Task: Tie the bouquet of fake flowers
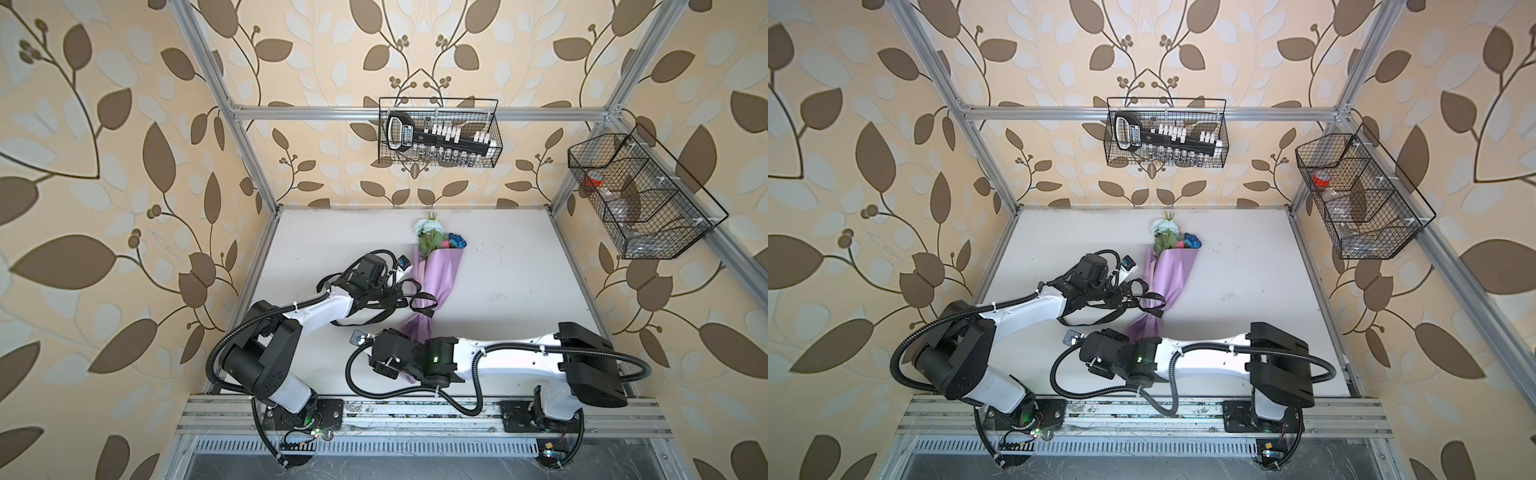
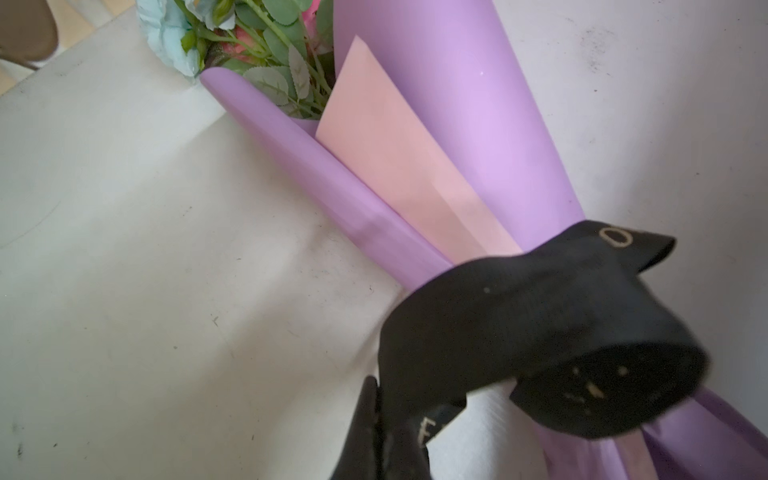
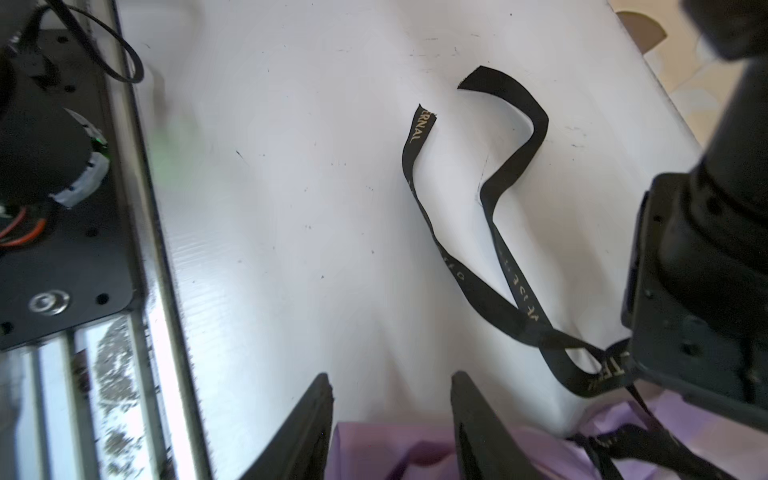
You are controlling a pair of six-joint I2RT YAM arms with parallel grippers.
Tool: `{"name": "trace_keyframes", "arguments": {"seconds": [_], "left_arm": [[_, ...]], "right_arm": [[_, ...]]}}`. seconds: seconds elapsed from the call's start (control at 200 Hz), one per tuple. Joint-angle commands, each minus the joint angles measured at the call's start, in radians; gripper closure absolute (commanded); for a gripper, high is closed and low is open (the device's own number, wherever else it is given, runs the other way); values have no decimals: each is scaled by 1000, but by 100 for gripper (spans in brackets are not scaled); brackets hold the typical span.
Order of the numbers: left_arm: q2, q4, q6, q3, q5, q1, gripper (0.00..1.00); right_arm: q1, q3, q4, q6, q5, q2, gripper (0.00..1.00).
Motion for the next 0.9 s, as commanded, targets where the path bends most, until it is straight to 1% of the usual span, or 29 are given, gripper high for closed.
{"name": "trace_keyframes", "arguments": {"seconds": [0.0,0.155,0.295,0.47,0.645,0.895], "left_arm": [[7,-2,-9,38,49,5,100],[18,-23,-6,50,69,14,100],[27,-31,-7,70,93,22,100],[41,-49,-7,93,110,23,100],[46,-51,-7,96,118,22,100],[53,-55,-11,99,124,22,100]], "right_arm": [[3,65,123,-99,56,83,50],[1,151,154,-163,108,221,49],[-18,243,158,-209,103,324,48],[-67,353,124,-230,45,431,47],[-121,441,78,-230,-44,510,44],[-141,515,40,-227,-139,597,45]]}}
